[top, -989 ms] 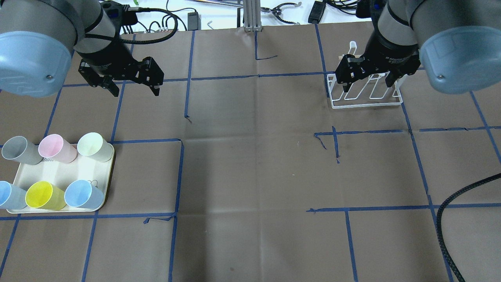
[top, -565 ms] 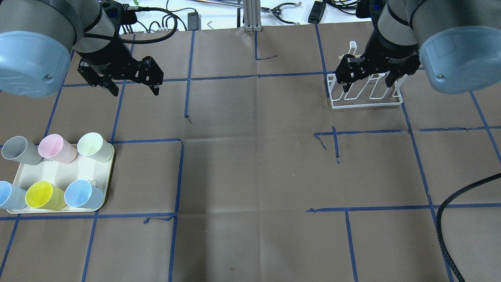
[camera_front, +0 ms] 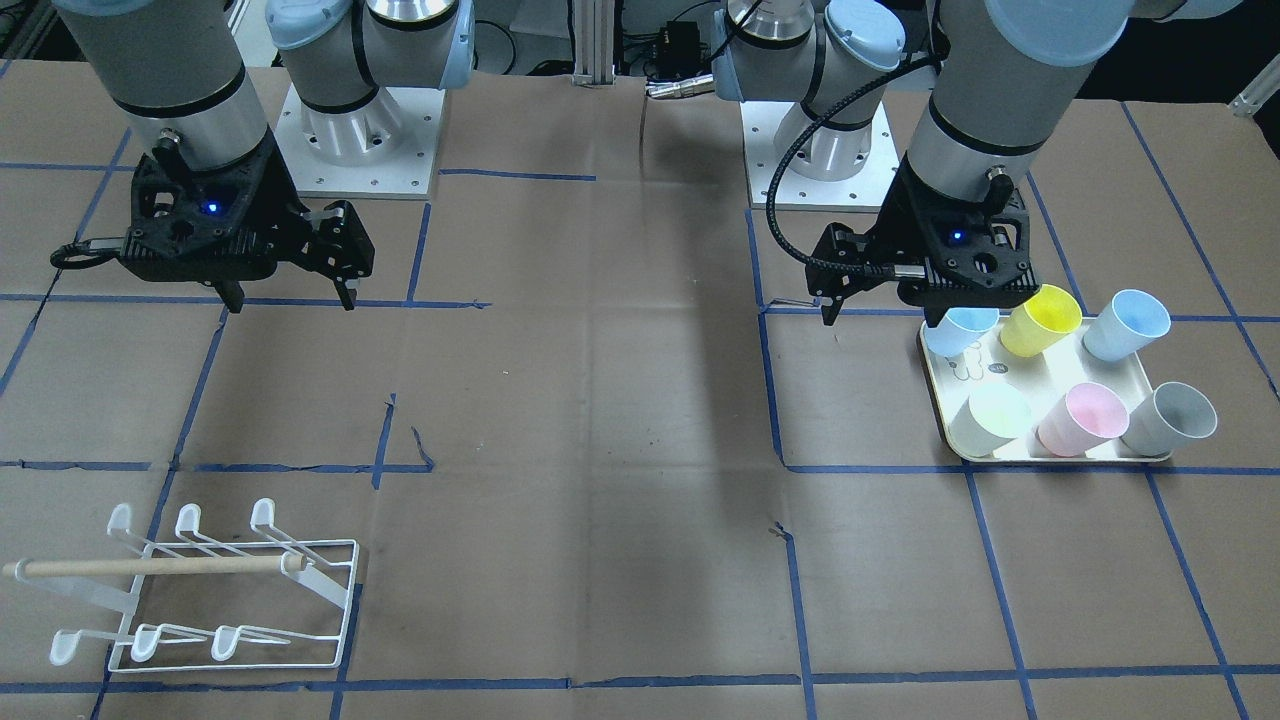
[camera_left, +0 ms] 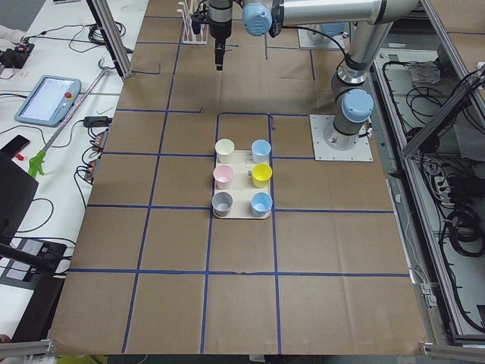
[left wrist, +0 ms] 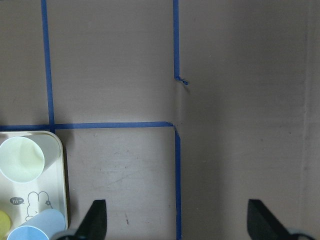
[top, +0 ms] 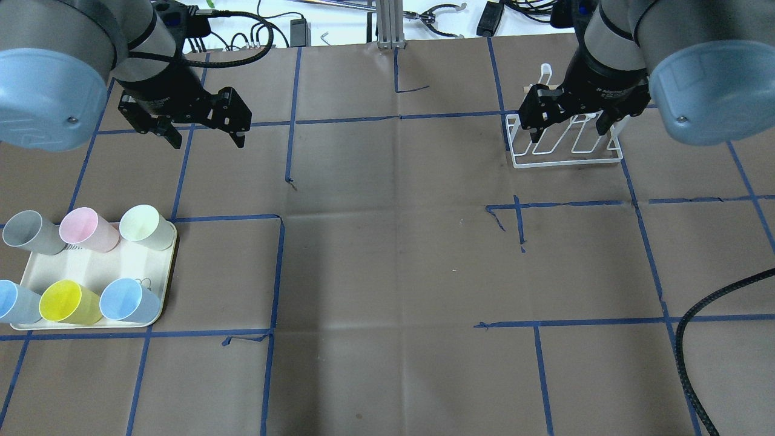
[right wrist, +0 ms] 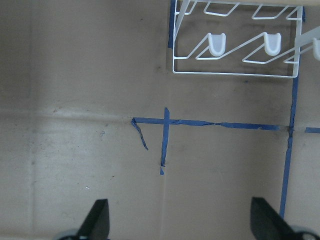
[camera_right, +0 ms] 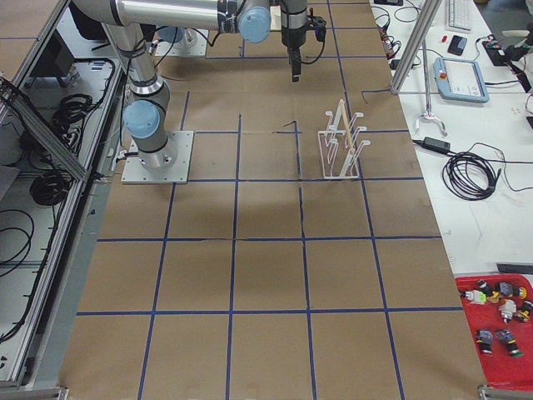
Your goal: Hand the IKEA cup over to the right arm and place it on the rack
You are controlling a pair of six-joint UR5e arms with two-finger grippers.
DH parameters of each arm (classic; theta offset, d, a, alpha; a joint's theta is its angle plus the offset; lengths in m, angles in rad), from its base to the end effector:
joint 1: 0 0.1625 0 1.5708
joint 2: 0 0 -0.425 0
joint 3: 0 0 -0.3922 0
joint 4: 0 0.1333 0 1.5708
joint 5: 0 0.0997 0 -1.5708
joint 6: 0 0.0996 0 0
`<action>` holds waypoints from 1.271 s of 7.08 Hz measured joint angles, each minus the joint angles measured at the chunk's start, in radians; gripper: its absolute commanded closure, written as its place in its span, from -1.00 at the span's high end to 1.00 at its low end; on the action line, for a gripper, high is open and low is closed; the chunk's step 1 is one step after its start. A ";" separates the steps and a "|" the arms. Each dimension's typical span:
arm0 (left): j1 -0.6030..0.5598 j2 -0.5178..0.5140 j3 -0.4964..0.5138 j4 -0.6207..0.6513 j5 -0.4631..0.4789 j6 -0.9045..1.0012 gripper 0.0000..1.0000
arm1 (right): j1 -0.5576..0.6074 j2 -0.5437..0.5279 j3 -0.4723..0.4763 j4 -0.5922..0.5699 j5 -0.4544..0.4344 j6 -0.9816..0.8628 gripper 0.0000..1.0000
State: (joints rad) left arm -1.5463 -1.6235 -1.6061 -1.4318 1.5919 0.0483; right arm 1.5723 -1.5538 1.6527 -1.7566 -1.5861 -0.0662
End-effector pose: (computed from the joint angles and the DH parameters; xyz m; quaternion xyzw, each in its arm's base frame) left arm -0.1185 -0.5208 0.4581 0.0116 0.9996 -0.0251 0.0115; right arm 0.1325 -0.5053 0.4582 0.0335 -0.9985 0.0432 0.0090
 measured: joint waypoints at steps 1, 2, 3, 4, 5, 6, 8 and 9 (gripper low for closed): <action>0.008 0.000 -0.001 0.000 0.000 0.010 1.00 | 0.000 0.000 0.000 0.000 0.002 0.000 1.00; 0.024 0.000 -0.003 0.000 0.000 0.030 1.00 | 0.001 0.000 0.001 0.000 0.004 0.000 1.00; 0.054 0.001 -0.007 0.001 0.000 0.071 1.00 | 0.001 0.000 0.001 0.000 0.006 0.000 1.00; 0.105 0.001 -0.013 0.003 -0.002 0.129 1.00 | 0.002 -0.001 0.002 0.000 0.009 0.007 1.00; 0.164 0.000 -0.021 0.005 -0.004 0.195 1.00 | 0.003 -0.001 0.004 -0.004 0.025 0.041 1.00; 0.218 -0.001 -0.028 0.006 -0.006 0.265 1.00 | 0.003 -0.002 0.015 -0.019 0.071 0.110 1.00; 0.303 -0.004 -0.038 0.008 -0.007 0.362 1.00 | 0.002 -0.008 0.096 -0.164 0.178 0.225 1.00; 0.343 -0.006 -0.046 0.015 -0.008 0.397 1.00 | 0.001 -0.007 0.144 -0.288 0.227 0.259 1.00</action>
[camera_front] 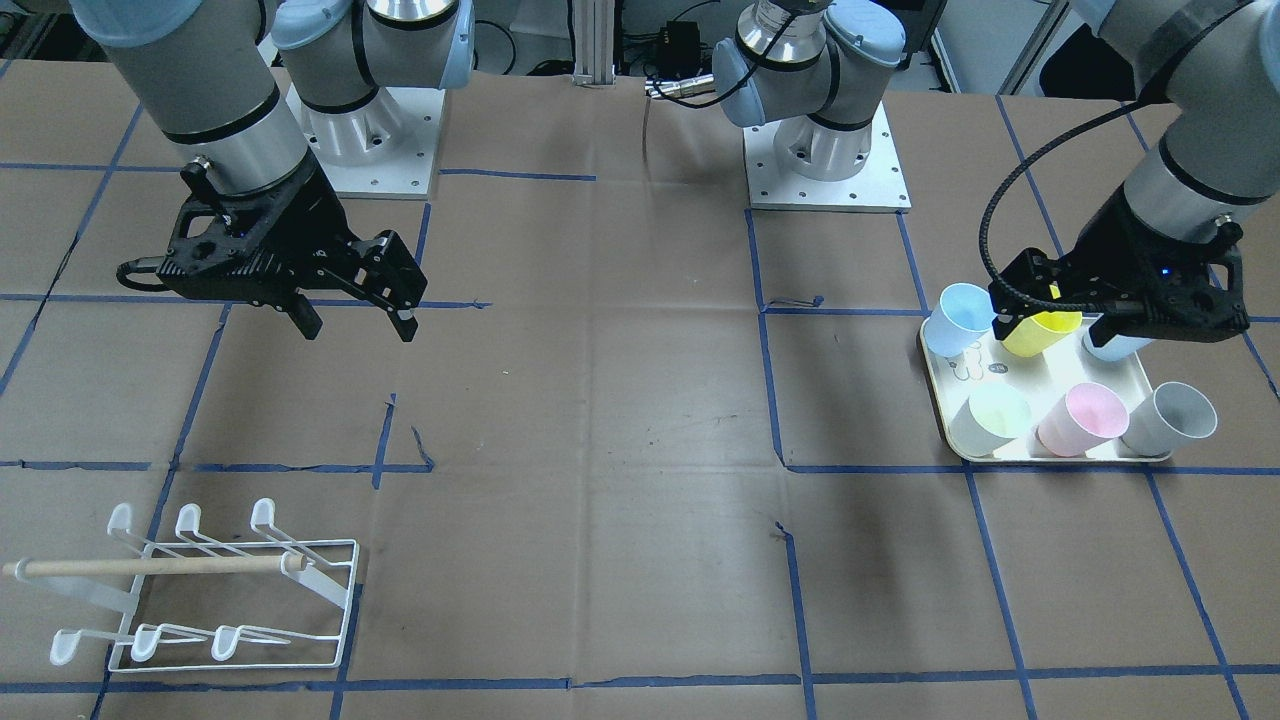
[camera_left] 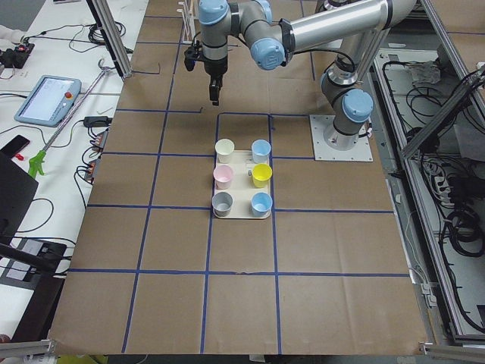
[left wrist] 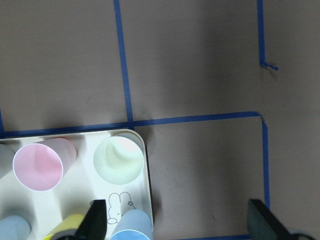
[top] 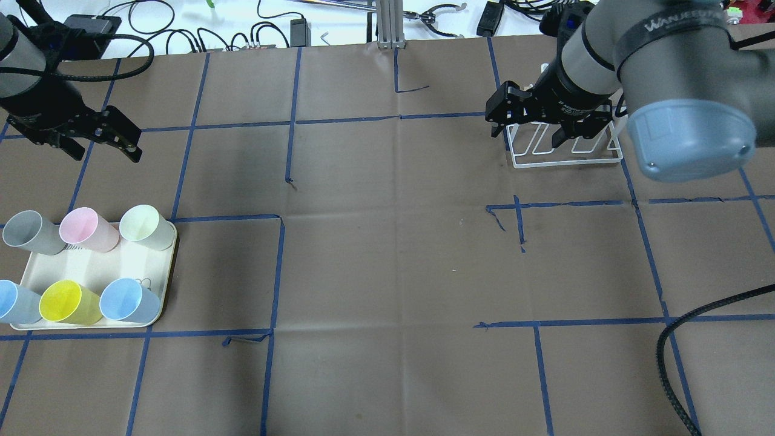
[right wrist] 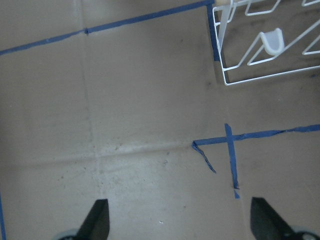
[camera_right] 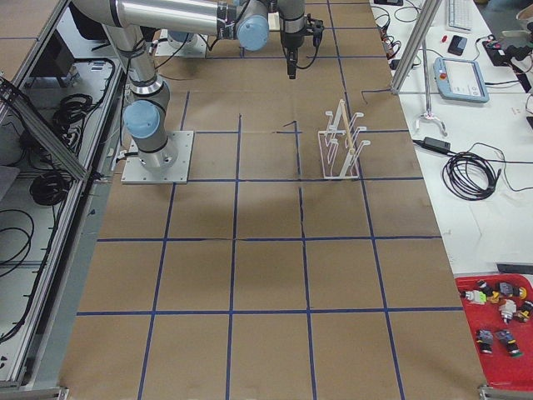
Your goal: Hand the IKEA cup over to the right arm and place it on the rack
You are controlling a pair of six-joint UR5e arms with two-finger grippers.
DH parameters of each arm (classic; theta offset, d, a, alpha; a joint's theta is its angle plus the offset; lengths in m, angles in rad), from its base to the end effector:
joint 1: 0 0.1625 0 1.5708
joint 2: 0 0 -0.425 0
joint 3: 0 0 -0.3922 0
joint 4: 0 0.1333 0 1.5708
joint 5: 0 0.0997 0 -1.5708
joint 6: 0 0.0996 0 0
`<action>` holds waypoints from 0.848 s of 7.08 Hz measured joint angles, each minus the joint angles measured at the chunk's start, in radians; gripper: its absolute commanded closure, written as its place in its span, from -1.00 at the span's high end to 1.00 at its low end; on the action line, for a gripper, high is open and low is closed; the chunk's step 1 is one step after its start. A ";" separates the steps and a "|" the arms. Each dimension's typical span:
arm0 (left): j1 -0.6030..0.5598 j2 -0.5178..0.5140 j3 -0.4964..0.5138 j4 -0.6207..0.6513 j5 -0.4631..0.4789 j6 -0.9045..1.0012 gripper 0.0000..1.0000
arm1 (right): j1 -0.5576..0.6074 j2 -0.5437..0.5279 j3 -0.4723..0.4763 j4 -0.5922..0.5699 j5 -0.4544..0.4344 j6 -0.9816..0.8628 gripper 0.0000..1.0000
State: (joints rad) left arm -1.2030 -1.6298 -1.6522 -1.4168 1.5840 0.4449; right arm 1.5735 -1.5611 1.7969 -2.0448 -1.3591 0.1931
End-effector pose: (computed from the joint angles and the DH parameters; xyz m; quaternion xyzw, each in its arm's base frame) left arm 0.0618 -0.5275 0.4336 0.0385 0.9992 -0.0036 0.0088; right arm 0.1556 -0.5049 0.4248 0.0814 0.9841 -0.1073 0.1159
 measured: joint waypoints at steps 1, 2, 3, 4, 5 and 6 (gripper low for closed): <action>0.024 -0.002 -0.010 0.018 -0.001 0.023 1.00 | -0.001 0.000 0.038 -0.094 0.053 0.079 1.00; 0.035 -0.006 -0.027 0.048 -0.001 0.035 1.00 | 0.000 -0.002 0.065 -0.149 0.101 0.247 1.00; 0.039 -0.017 -0.051 0.091 -0.001 0.038 1.00 | 0.001 -0.004 0.086 -0.176 0.161 0.460 1.00; 0.038 -0.040 -0.077 0.143 0.000 0.038 1.00 | 0.005 -0.004 0.112 -0.196 0.223 0.607 1.00; 0.036 -0.068 -0.103 0.196 0.000 0.036 0.99 | 0.010 -0.003 0.154 -0.263 0.263 0.677 1.00; 0.034 -0.091 -0.131 0.236 0.000 0.035 0.99 | 0.014 0.000 0.215 -0.396 0.280 0.704 1.00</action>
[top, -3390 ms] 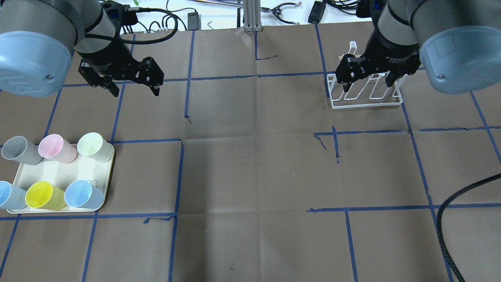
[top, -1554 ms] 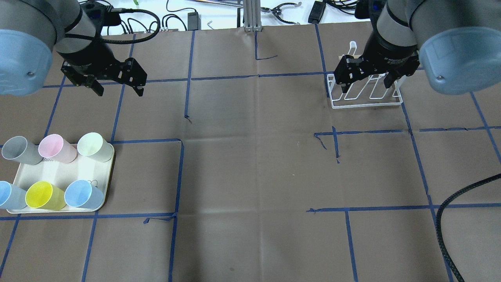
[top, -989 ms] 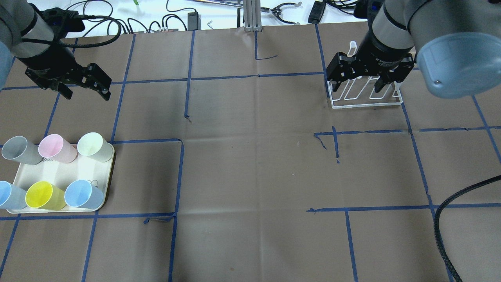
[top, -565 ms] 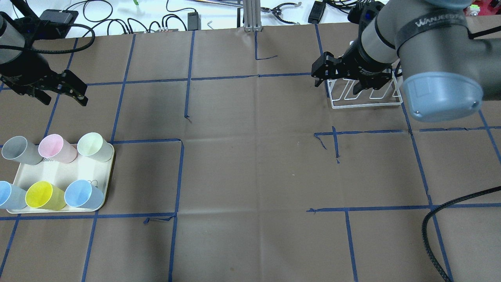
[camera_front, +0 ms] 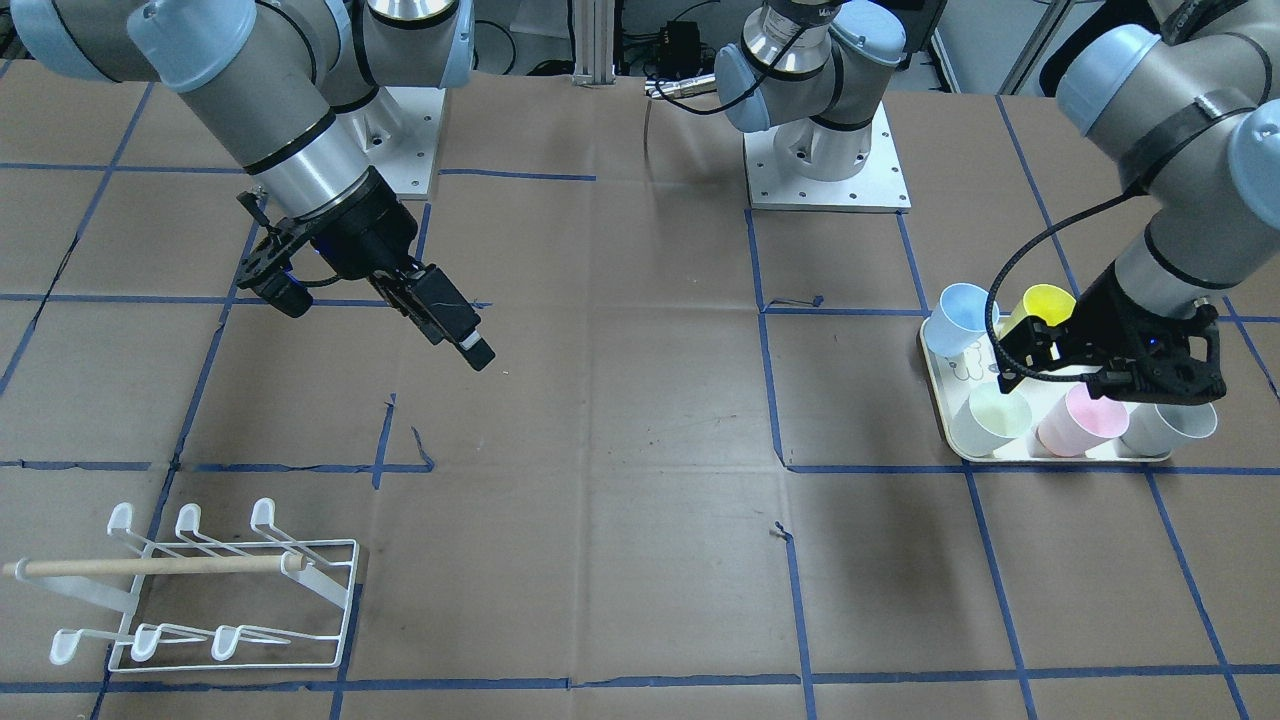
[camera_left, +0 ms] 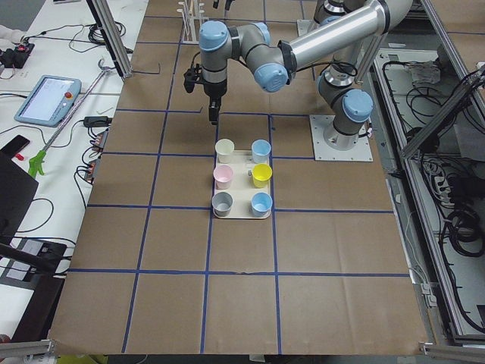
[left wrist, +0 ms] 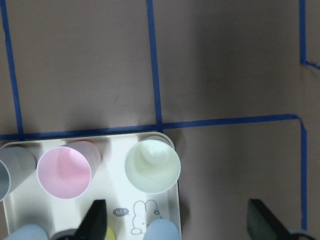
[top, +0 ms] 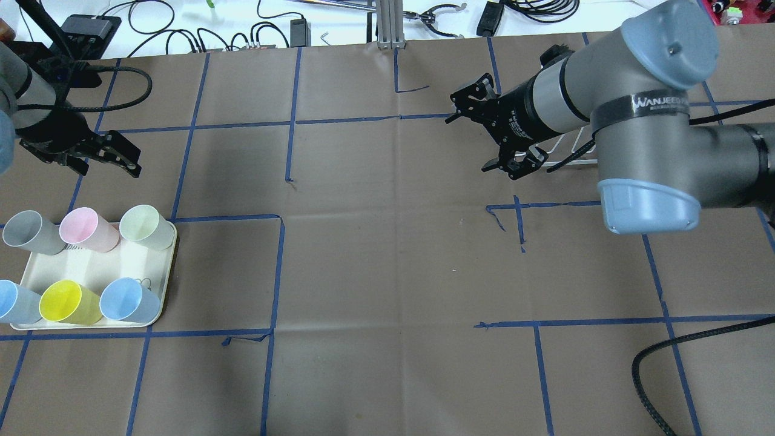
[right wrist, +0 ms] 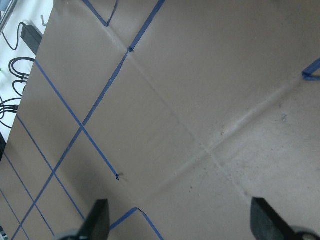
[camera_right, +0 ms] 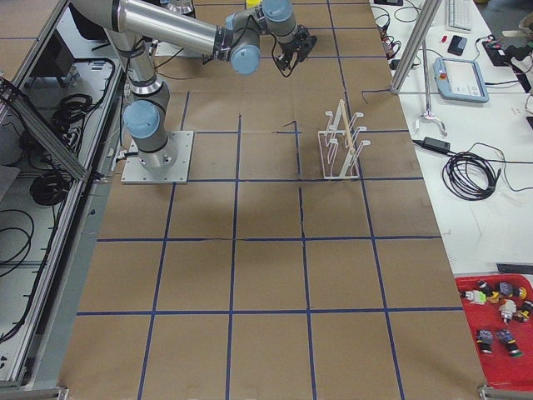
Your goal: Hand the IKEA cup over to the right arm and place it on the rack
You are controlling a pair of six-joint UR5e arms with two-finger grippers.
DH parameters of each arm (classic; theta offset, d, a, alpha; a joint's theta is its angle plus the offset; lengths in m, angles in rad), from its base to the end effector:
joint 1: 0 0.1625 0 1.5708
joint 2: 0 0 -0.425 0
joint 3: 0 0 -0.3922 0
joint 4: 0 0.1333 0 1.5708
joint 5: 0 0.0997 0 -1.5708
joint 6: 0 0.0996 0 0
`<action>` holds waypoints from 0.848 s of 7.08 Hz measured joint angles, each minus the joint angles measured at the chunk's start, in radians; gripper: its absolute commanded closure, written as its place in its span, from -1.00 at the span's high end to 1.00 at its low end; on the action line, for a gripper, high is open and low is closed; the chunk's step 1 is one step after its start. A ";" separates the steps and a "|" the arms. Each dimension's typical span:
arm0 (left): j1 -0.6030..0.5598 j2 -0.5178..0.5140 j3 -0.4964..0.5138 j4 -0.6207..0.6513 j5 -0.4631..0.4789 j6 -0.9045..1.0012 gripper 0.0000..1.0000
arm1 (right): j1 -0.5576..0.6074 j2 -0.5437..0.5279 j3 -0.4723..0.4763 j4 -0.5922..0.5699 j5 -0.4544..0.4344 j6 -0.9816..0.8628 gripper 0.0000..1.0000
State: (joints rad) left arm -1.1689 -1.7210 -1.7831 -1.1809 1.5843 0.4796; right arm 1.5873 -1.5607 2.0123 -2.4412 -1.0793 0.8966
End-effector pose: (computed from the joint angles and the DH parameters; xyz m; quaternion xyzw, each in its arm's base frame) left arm 0.0869 -0.5419 0.3468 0.0387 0.9991 -0.0095 0.0119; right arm 0.1883 -0.4809 0.3766 0.3584 0.8799 -0.0761 0.3025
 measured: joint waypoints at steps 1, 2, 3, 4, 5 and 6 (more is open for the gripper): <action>0.000 -0.017 -0.040 0.036 0.000 -0.001 0.99 | 0.002 0.001 0.074 -0.175 0.009 0.010 1.00; 0.000 -0.026 -0.090 0.079 0.000 -0.001 0.99 | 0.003 0.000 0.124 -0.354 0.035 0.014 1.00; 0.001 -0.028 -0.139 0.125 0.002 -0.001 0.99 | 0.004 0.005 0.146 -0.503 0.082 0.015 1.00; 0.003 -0.029 -0.182 0.165 0.004 -0.001 0.99 | 0.005 0.014 0.155 -0.583 0.117 0.015 1.00; 0.005 -0.032 -0.217 0.200 0.005 -0.001 0.99 | 0.005 0.020 0.158 -0.613 0.132 0.014 1.00; 0.006 -0.041 -0.245 0.242 0.008 -0.001 0.99 | 0.005 0.024 0.159 -0.625 0.138 0.014 1.00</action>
State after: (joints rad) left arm -1.1624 -1.7618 -2.0280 -0.9389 1.5919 0.4786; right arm 1.5922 -1.5370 2.1715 -3.0661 -0.9415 0.9102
